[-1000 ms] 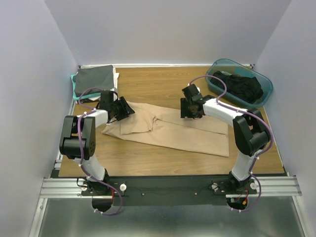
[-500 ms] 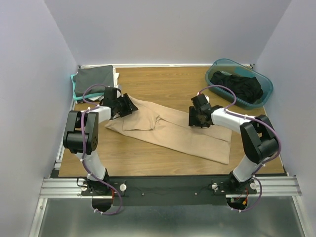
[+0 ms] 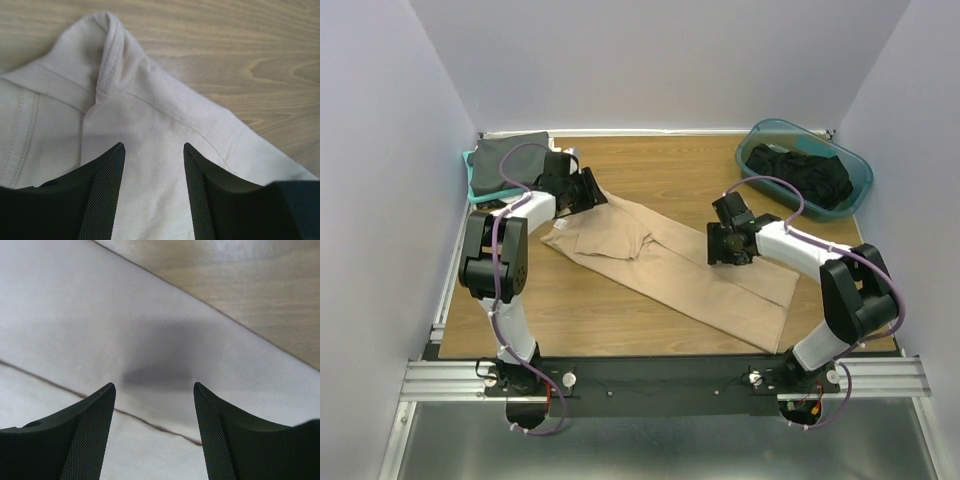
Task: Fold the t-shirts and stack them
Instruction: Fold the tshirt
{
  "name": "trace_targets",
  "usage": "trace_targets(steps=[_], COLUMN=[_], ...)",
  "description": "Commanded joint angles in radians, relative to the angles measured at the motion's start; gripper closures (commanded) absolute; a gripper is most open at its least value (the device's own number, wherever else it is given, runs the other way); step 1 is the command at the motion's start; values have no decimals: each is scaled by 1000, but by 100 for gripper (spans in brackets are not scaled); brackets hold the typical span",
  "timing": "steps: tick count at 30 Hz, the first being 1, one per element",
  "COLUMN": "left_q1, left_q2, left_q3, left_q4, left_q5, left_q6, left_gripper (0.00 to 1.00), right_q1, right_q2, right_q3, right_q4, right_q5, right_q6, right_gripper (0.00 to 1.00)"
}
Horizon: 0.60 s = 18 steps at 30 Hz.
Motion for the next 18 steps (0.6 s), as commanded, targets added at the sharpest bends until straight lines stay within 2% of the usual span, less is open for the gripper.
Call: trace_targets(steps=[1,5,11,18], left_q1=[-13,-23,-51,-86], left_q2=[-108,-216,-278,-214], left_q3=[32,-80,-266,-286], left_q4=[-92,-93,-39,-22], left_q5=[-77,-76,-39,-19], left_q6=[37,-1,-45,-55], left_gripper=[41,40,39,39], right_q1=[-7,-7,-5,-7], right_q2=[-36,20,56,103], right_q3=[79,98,67,46], right_q4=[-41,-32,31,54], right_q5=[-58,-110,-207,-241], right_q6=[-89,-131,-160,-171], right_gripper=[29,29,29,30])
